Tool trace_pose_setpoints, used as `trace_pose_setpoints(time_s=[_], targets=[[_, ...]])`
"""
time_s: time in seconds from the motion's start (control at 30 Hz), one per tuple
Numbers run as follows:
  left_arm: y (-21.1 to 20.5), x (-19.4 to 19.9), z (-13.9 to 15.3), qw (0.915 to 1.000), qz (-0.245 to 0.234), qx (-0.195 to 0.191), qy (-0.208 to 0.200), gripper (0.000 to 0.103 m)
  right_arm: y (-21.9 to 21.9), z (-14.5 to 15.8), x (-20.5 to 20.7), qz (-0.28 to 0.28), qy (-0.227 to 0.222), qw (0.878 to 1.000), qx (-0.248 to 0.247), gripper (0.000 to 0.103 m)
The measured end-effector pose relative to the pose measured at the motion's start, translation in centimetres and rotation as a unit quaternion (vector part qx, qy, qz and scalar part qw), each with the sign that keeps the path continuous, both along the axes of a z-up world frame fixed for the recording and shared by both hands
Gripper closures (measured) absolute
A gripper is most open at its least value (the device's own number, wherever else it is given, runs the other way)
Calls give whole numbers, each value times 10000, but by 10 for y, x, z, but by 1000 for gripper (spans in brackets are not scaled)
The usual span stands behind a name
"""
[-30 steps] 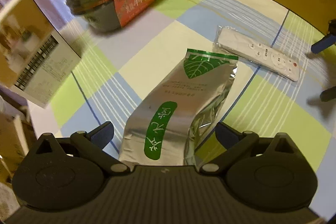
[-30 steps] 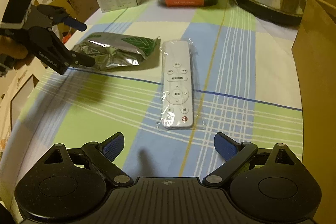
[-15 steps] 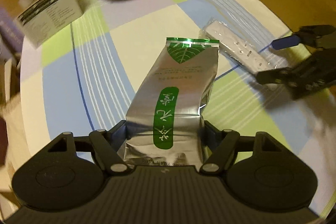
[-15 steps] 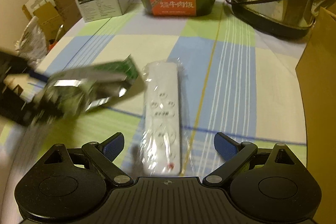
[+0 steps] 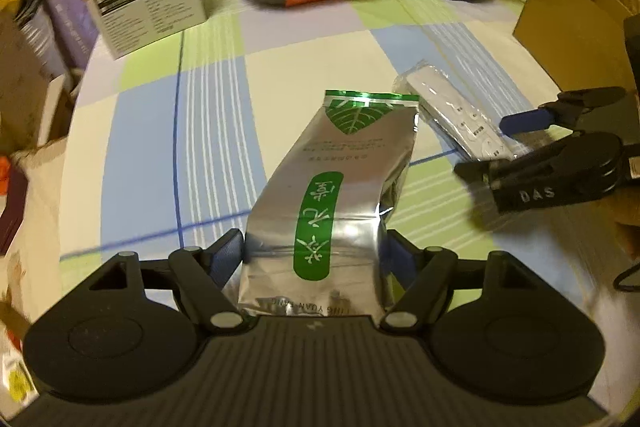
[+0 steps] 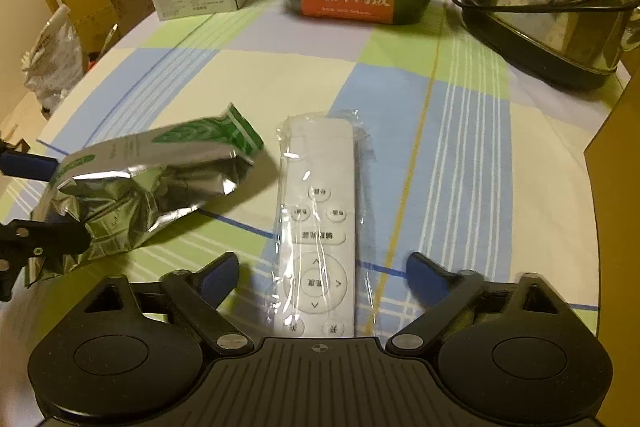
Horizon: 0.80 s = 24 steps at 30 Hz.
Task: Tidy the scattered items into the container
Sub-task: 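Grasp the silver-green foil bag with the left gripper while the right grasps the white remote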
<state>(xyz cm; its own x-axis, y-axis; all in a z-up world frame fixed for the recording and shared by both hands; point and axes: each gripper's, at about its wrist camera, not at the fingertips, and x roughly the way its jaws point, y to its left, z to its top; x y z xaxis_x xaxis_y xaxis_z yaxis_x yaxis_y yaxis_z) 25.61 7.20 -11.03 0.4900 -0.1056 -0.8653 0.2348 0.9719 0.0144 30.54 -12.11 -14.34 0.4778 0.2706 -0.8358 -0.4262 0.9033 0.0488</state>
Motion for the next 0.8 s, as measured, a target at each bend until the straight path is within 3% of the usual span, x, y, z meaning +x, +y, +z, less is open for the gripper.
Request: trace_pose_setpoints(time_s=[0.13, 0.33, 0.53, 0.8], targets=[[-13, -20, 0, 9995, 323, -39, -46, 33, -3, 5, -6, 7, -52, 10000, -20, 60], [-38, -57, 4, 9966, 816, -142, 13, 35, -15, 12, -33, 0, 159, 9999, -29, 60], [-71, -108, 8, 9933, 1119, -116, 269, 35, -48, 17, -105, -204, 393, 9990, -103, 60], [-98, -157, 14, 9935, 1009, -221, 470, 29, -93, 26, -183, -604, 767, 9952, 38, 60]])
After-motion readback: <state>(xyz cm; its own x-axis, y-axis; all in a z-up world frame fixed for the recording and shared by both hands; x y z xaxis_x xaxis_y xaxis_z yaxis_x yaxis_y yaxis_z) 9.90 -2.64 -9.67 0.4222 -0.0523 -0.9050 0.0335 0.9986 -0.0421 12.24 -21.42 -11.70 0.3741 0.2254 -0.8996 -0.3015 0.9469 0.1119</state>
